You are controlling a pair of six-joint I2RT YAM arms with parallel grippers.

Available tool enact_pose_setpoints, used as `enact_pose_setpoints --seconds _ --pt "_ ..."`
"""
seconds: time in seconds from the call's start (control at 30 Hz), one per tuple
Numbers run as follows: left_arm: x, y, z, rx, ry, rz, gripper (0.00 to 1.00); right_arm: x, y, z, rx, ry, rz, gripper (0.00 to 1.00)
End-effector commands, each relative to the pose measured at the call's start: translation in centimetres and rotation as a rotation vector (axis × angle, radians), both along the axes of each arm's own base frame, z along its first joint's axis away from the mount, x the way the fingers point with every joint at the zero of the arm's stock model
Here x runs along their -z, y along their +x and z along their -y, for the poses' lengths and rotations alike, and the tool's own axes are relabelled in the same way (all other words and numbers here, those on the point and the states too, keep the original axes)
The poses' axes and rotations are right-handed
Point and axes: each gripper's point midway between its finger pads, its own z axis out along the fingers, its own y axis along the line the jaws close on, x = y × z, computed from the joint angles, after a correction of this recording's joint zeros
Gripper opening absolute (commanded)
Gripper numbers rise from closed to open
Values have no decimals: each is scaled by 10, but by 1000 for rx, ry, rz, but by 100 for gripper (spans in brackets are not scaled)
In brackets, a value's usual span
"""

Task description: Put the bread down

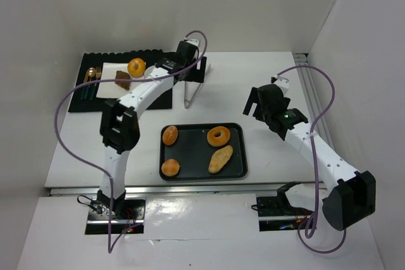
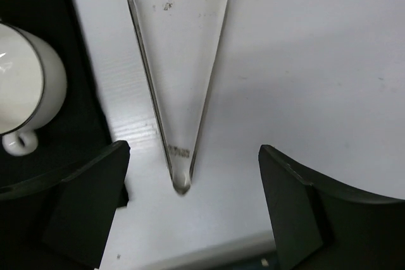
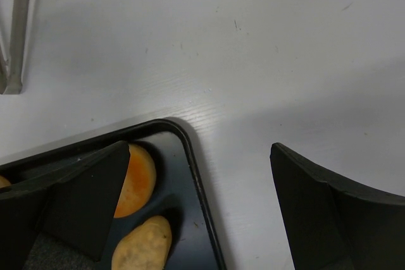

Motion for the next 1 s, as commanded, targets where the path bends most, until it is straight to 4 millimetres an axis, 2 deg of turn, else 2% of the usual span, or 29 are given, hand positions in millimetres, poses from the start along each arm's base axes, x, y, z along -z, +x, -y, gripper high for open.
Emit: enact_pose_setpoints --seconds 0.0,0.07,0.1,0.13,0.17,0.2,0.23,0.27,0.37,0.4,0.47,0.53,0.57,0.7,0.8,0.83,0.97 --pt "-92 -36 1 33 -172 101 96 5 6 -4 7 23 10 99" --pt "-99 -54 -5 30 -191 91 96 13 5 -6 5 29 -12 99" --pt "-87 -67 -9 30 -191 54 96 17 5 -6 5 24 -23 99" --pt "-104 -81 -11 48 -227 71 96 20 5 -6 5 24 -24 99" --pt "-106 -90 -13 58 -234 67 95 23 5 -6 5 20 -33 99" --pt "-92 -101 -19 48 -223 27 95 27 5 -9 -4 24 -47 99" --pt "-92 -112 -19 73 -224 11 95 27 5 -9 -4 24 -47 99" --pt "-103 -121 -25 75 -230 23 95 30 6 -9 -4 19 -58 99" --pt "-103 -137 -44 42 -176 9 95 33 6 -9 -3 16 -67 99" --pt "-116 -143 -47 51 -180 34 95 32 8 -10 -4 19 -58 99" --pt "-115 -154 -53 50 -176 28 95 38 6 -9 -3 16 -65 99" --pt "-123 -165 -59 48 -203 41 95 41 4 -8 4 21 -73 99" --pt "-128 -168 -59 56 -214 50 95 43 4 -9 4 22 -70 99" --pt "-140 -168 -78 23 -237 78 95 43 4 -9 4 22 -70 99" --pt "-144 -172 -82 10 -262 84 95 48 2 -6 21 17 -77 99" --pt "-136 -174 -80 18 -260 62 95 51 1 -3 33 14 -82 99" --pt "-130 -175 -81 -1 -286 48 95 52 -2 -3 39 25 -73 99"
